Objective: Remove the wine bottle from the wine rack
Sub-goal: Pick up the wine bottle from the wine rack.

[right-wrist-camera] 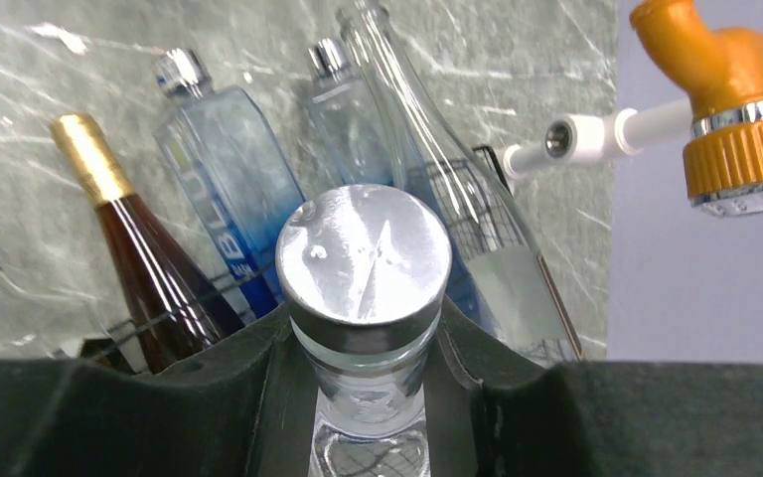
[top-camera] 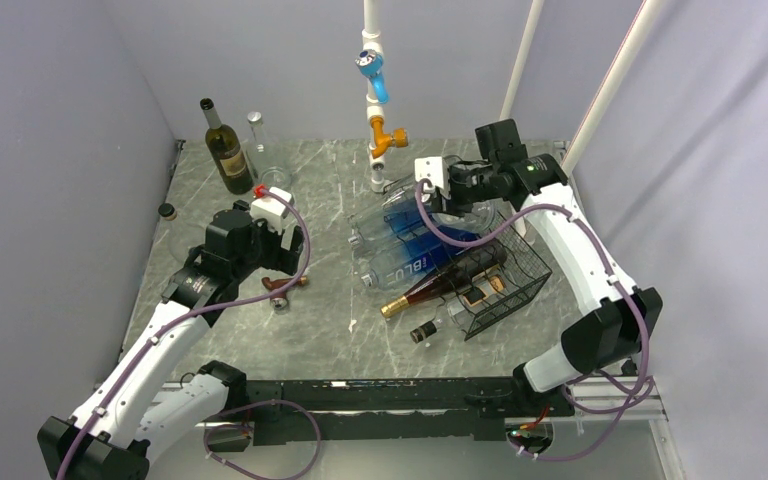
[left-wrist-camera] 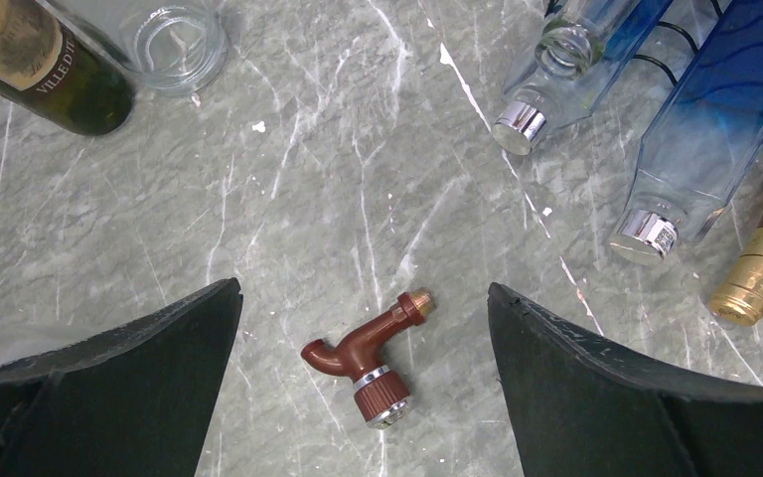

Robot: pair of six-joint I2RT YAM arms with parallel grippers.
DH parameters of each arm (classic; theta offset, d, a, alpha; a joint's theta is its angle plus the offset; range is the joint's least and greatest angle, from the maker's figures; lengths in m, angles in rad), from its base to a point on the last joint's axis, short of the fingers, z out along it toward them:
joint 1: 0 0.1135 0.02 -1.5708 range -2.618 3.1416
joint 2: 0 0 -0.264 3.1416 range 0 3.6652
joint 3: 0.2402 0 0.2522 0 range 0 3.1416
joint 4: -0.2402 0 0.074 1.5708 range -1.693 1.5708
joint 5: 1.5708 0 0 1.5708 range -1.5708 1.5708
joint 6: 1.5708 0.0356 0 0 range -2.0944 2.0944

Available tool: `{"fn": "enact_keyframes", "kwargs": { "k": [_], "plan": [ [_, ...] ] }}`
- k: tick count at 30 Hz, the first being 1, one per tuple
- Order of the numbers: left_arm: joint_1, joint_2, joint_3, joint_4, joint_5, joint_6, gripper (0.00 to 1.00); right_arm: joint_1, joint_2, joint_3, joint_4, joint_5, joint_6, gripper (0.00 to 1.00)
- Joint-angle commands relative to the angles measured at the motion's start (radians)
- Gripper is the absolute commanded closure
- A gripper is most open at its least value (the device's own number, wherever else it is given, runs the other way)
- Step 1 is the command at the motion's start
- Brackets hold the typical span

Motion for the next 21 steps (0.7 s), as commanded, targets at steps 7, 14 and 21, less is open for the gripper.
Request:
{"fn": "enact_keyframes", "kwargs": {
  "k": [7, 14, 21],
  "plan": [
    [0.004, -0.022, -0.004, 0.042, -0.01, 0.017, 0.0, -0.002, -0.107, 0.105, -0.015, -0.292, 0.093, 1.0],
    [0.005, -0.022, -0.006, 0.041, -0.011, 0.017, 0.0, -0.01, -0.119, 0.118, -0.03, -0.358, 0.11, 1.0],
    [0.005, -0.019, -0.006, 0.042, -0.012, 0.018, 0.0, -0.012, -0.123, 0.142, -0.044, -0.45, 0.14, 1.0]
  ]
}}
